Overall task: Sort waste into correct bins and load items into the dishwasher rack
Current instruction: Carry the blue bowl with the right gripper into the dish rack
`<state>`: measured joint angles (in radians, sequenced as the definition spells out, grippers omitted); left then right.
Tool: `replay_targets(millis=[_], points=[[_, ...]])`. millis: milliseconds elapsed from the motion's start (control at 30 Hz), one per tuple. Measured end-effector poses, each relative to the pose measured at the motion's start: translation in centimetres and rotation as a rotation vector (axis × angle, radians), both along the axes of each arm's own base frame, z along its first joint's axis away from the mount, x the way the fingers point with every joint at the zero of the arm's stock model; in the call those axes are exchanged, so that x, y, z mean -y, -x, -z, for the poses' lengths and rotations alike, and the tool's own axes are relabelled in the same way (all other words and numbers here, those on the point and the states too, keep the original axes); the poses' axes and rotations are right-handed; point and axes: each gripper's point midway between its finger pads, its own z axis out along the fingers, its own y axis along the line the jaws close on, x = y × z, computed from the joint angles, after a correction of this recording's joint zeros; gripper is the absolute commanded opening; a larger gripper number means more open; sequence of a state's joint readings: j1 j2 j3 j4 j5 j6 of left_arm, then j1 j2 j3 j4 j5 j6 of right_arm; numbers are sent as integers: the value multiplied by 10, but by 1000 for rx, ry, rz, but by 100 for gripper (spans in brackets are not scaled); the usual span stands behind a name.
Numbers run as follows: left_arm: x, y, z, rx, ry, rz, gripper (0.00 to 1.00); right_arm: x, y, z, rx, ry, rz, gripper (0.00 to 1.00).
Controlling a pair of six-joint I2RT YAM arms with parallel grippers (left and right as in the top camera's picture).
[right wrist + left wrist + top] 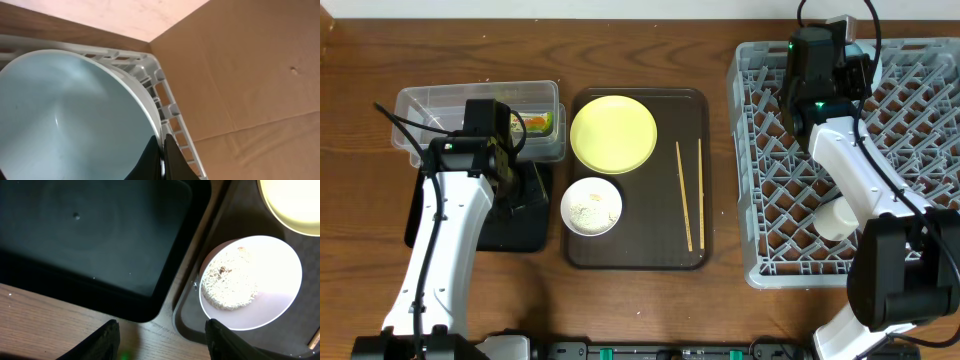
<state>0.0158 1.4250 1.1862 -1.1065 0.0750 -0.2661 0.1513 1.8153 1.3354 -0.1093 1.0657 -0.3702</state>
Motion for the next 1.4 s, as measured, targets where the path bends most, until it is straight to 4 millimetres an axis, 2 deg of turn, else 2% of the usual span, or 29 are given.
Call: replay_targets(millis=[200, 467, 733, 900, 1133, 1267, 1333, 1400], points=[[0, 0, 0, 0, 0, 0, 58, 5, 3, 1, -13, 8, 16, 1], [0, 0, 0, 0, 0, 0, 58, 35, 10, 5, -62, 42, 82, 1], [0, 0, 0, 0, 0, 0, 58, 28, 2, 39, -169, 75, 62, 1], [0, 0, 0, 0, 0, 0, 58, 26, 4, 41, -185, 95, 76, 1], [0, 0, 0, 0, 0, 0, 58, -9, 2, 41, -199, 124, 23, 3], [0, 0, 0, 1, 0, 0, 58, -27, 0, 49, -231, 124, -28, 15], [0, 0, 0, 0, 0, 0, 58, -41, 0, 59, -272, 126, -68, 28], [0, 0, 0, 0, 0, 0, 58, -50, 1, 66, -302, 127, -96, 29]])
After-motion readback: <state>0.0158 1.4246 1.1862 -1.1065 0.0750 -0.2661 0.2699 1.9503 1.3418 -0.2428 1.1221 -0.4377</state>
